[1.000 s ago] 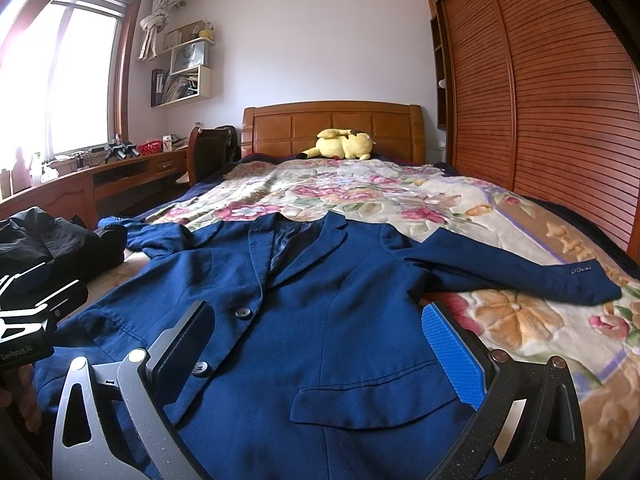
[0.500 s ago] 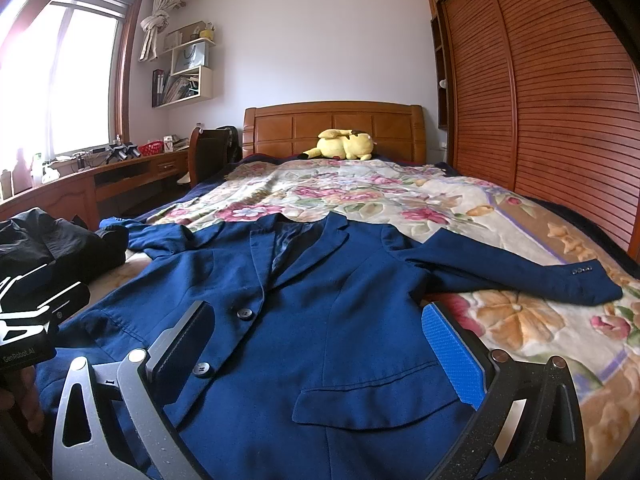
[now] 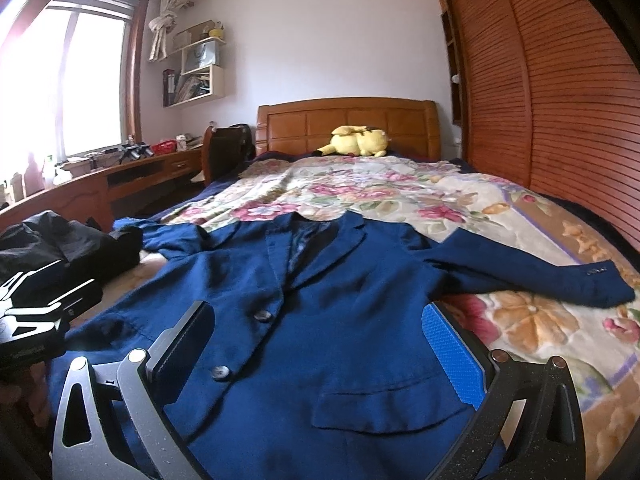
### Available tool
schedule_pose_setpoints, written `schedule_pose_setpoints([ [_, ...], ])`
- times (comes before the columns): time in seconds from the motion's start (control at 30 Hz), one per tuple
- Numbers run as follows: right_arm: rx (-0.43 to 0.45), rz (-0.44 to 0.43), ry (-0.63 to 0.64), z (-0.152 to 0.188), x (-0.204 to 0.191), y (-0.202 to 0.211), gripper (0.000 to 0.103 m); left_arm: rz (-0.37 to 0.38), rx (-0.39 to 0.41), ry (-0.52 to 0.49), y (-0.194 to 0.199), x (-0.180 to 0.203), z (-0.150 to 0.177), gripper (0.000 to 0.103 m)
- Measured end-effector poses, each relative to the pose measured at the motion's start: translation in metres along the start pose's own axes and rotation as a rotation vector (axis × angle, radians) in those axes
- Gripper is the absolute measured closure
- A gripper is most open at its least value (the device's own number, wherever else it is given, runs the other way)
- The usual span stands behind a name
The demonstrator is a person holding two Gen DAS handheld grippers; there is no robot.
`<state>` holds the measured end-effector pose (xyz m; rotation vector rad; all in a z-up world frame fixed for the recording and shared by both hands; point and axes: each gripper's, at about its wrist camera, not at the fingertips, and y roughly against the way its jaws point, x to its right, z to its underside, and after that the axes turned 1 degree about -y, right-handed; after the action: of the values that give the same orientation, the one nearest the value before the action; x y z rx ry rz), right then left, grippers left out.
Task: Fold large clothes
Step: 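Grasp the jacket sleeve nearest the left tool with the left gripper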
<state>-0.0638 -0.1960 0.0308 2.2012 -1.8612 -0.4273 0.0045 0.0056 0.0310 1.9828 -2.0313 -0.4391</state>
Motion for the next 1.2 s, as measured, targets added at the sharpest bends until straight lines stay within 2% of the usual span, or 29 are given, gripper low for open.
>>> schedule_pose_setpoints([
  [0.2,-0.001,-0.069,-0.010,-0.027,-0.010,-0.014,0.000,0.020,-0.056,0.004,-0.013,-0.013,-0.015,0.000],
  [0.33,-0.012,-0.103,0.007,-0.036,-0.013,-0.027,0.000,-0.001,-0.085,-0.033,-0.021,-0.026,-0.022,0.000],
  [0.63,-0.081,-0.203,0.046,-0.063,-0.026,-0.081,0.000,0.008,-0.172,-0.075,-0.052,-0.066,-0.033,0.000],
  [0.83,-0.136,-0.222,0.099,-0.070,-0.035,-0.116,0.000,0.008,-0.259,-0.042,-0.095,-0.098,-0.046,0.000],
  [1.03,-0.240,-0.245,0.142,-0.062,-0.038,-0.170,0.000,-0.014,-0.328,0.004,-0.147,-0.123,-0.056,0.004],
  [1.2,-0.296,-0.264,0.144,-0.050,-0.031,-0.194,0.000,-0.016,-0.400,0.099,-0.199,-0.146,-0.056,0.009],
])
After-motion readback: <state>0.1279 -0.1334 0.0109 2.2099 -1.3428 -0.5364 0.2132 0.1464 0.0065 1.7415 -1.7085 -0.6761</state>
